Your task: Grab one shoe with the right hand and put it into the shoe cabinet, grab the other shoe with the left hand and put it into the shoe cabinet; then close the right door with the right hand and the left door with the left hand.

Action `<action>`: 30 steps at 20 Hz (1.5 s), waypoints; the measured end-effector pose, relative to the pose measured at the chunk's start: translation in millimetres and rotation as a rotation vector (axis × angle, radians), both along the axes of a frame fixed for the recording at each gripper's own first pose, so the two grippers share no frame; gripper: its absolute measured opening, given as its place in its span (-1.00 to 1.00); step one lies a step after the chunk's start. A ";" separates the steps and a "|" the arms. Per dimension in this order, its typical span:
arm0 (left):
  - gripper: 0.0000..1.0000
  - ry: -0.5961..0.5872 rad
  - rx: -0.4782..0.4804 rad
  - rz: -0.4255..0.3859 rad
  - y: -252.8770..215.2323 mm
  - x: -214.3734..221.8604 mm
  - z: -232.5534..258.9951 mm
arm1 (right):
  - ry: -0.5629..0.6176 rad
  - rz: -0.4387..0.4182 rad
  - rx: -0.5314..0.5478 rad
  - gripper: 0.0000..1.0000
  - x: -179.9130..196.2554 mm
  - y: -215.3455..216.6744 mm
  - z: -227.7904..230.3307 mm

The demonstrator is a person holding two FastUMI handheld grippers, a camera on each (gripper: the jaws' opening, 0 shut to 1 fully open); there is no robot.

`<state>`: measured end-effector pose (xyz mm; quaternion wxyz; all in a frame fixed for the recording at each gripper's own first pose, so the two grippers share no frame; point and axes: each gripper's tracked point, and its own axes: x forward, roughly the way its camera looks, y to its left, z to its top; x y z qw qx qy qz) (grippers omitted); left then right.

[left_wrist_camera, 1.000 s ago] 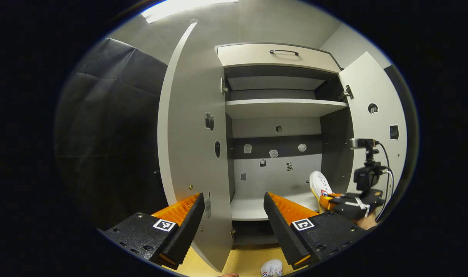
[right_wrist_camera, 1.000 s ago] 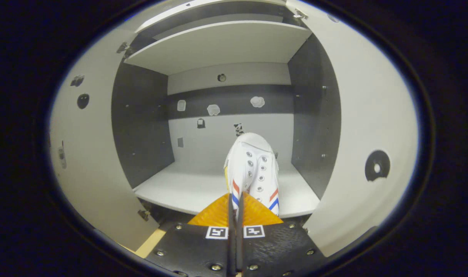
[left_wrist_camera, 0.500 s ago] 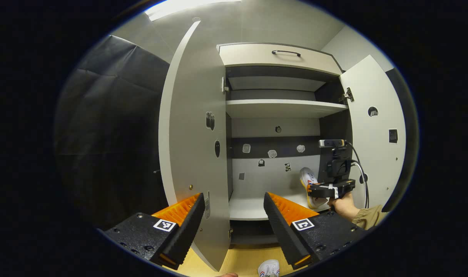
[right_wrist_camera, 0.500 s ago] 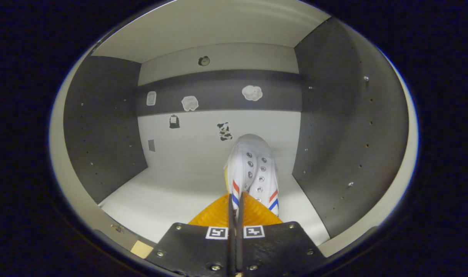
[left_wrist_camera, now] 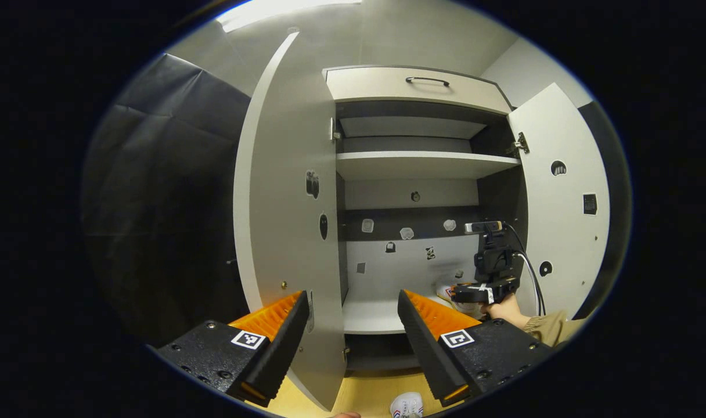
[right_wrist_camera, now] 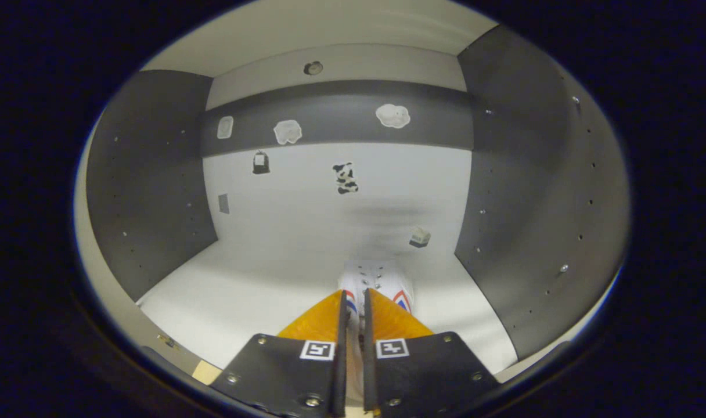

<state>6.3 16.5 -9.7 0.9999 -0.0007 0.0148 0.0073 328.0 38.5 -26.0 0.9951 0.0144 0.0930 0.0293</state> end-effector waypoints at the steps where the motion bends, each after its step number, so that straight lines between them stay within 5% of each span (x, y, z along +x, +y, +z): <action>1: 0.88 0.002 0.001 -0.001 0.2 0.0 -0.5 | -0.023 -0.007 -0.018 -0.77 -5.1 -2.8 8.3; 11: 0.88 0.017 0.032 -0.045 -9.9 6.4 -9.8 | -0.237 0.021 0.002 -0.70 -128.9 0.1 111.4; 17: 0.88 0.122 -0.024 -0.171 -52.1 3.7 -58.8 | -0.333 0.036 0.076 -0.64 -230.3 -6.8 171.7; 30: 0.89 0.700 -0.110 -0.396 -123.2 -23.5 -328.1 | -0.502 -0.075 0.071 -0.65 -357.5 -70.7 243.1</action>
